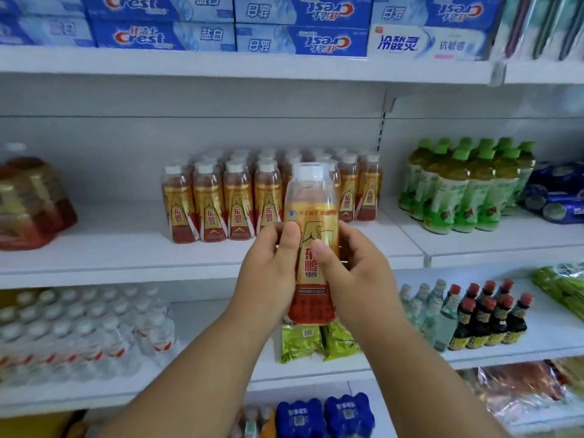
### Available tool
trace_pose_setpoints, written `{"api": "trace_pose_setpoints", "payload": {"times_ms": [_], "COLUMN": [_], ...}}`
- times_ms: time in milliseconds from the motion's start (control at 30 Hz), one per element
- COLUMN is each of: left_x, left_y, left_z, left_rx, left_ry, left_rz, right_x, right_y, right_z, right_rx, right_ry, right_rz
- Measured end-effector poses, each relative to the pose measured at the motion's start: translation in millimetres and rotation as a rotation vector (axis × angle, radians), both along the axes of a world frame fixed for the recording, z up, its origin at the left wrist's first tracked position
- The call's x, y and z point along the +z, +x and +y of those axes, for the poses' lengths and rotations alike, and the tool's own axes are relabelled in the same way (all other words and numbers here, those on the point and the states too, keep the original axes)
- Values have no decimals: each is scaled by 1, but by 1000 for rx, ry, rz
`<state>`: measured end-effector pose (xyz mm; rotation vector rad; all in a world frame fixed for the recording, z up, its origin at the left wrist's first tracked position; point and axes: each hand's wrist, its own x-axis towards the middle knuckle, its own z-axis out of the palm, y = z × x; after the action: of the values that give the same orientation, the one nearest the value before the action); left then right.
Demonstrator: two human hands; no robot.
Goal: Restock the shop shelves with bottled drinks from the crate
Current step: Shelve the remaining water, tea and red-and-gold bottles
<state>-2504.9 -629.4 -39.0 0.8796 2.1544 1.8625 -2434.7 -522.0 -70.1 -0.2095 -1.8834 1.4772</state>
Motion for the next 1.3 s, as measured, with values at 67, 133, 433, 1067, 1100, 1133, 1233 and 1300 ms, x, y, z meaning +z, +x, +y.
{"api": "trace_pose_setpoints", "payload": {"times_ms": [67, 133, 433, 1067, 1100, 1133, 1233, 1300], "left_x": [-1, 2, 21, -25, -25, -25, -19, -6], "left_y": [-9, -21, -111, -189, -190, -192, -197, -201], "left_z": [7, 9, 45, 101, 101, 100, 97, 96], "left_rx": [23, 20, 52, 44, 47, 47, 30, 42], "left_ry": [-49, -91, -384, -417, -419, -429, -574, -661], "left_rz": [23, 72, 358, 379, 381, 388, 462, 566], "right_x": [-2, -5, -18, -47, -46, -46, -48, -54], "right_y": [-4, -12, -86, -159, -161, -163, -163, -161], "right_z": [12, 23, 54, 76, 77, 77, 73, 66], "right_rx": [24, 38, -50, -279, -290, -310, -444, -513], "right_ry": [10, 8, 53, 103, 119, 138, 159, 110], "right_rz": [-10, -21, -71, -231, -239, -250, -247, -216]}}
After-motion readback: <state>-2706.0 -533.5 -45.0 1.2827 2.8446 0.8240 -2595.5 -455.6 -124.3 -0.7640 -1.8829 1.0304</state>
